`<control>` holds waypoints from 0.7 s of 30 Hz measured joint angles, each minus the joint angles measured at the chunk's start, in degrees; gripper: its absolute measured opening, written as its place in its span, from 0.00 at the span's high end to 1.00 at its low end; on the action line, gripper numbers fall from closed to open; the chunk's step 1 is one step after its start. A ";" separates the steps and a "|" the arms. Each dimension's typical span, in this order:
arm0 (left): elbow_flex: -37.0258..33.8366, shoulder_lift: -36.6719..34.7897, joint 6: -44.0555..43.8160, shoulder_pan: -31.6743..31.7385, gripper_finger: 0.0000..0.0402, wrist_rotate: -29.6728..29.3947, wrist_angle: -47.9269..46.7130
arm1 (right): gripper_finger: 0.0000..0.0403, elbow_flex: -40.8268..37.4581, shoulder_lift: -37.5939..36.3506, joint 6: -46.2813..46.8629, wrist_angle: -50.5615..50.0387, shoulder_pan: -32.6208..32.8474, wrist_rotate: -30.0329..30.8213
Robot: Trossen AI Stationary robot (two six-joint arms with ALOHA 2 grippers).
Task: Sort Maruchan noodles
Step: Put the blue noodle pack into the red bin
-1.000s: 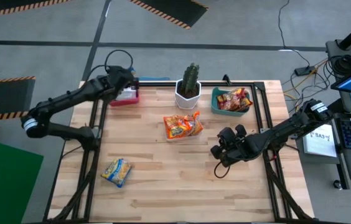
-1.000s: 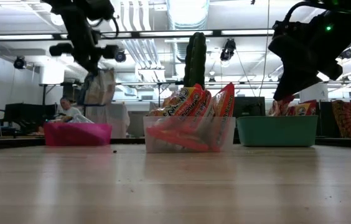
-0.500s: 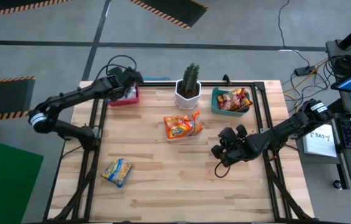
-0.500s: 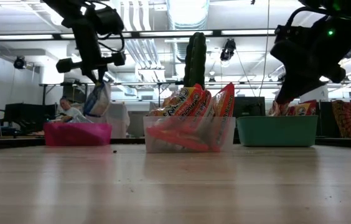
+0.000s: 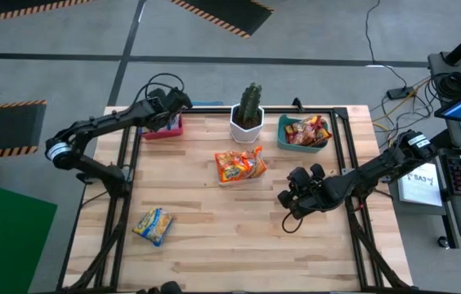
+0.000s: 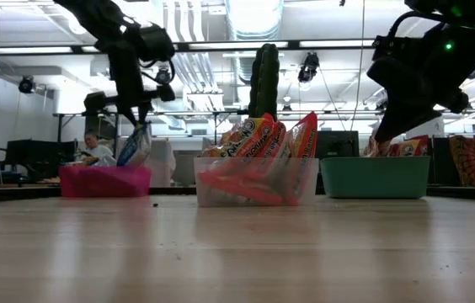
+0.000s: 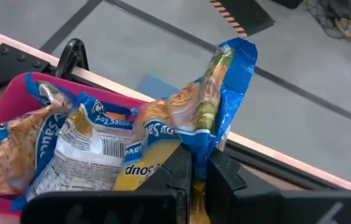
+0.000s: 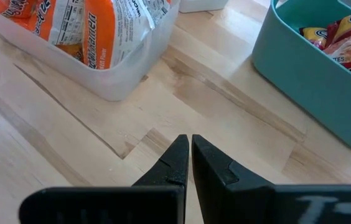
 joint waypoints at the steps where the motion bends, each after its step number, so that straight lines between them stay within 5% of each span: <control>1: 0.00 0.48 0.48 0.12 0.98 0.02 0.19 | 0.98 0.00 0.00 -0.02 0.01 0.00 0.00; 11: 0.00 1.41 1.44 0.62 0.98 0.74 5.67 | 0.98 0.00 0.00 -0.09 0.00 0.00 0.02; 21: 0.00 3.49 1.72 0.72 0.98 -0.13 -0.28 | 0.98 0.00 0.02 -0.24 0.00 0.00 0.00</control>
